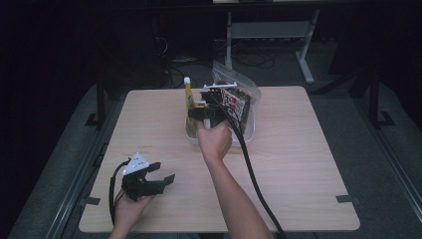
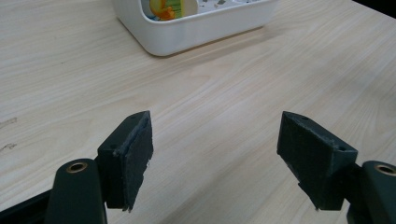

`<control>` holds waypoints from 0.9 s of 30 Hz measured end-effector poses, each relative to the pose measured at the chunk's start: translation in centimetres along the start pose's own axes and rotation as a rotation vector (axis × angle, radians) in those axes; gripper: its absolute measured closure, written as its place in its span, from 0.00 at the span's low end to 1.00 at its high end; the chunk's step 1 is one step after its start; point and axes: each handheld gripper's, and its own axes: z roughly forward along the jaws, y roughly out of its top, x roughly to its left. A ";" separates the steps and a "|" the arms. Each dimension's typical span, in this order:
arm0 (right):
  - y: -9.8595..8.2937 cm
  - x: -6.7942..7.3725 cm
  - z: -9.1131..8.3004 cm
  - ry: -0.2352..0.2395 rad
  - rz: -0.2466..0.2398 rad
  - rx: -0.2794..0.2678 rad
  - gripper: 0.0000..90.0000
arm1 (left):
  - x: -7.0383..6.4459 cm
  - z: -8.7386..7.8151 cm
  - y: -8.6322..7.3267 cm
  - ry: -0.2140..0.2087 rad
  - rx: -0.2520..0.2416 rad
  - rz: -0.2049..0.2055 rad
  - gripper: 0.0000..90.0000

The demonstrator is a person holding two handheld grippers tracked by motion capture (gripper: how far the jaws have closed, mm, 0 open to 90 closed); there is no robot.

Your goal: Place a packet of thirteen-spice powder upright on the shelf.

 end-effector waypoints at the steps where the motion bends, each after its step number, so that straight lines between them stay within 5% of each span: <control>1: -0.2 0.0 -0.1 0.006 -0.004 0.006 0.52 | 0.0 0.0 0.0 0.000 0.000 -0.002 0.29; 10: -2.3 -0.5 -1.0 0.064 -0.025 0.040 0.51 | 0.1 -0.1 -0.1 0.001 0.001 -0.003 0.29; 27: -6.5 -3.2 -3.3 0.072 -0.034 0.067 0.49 | 0.0 0.0 -0.1 0.004 0.004 0.002 0.29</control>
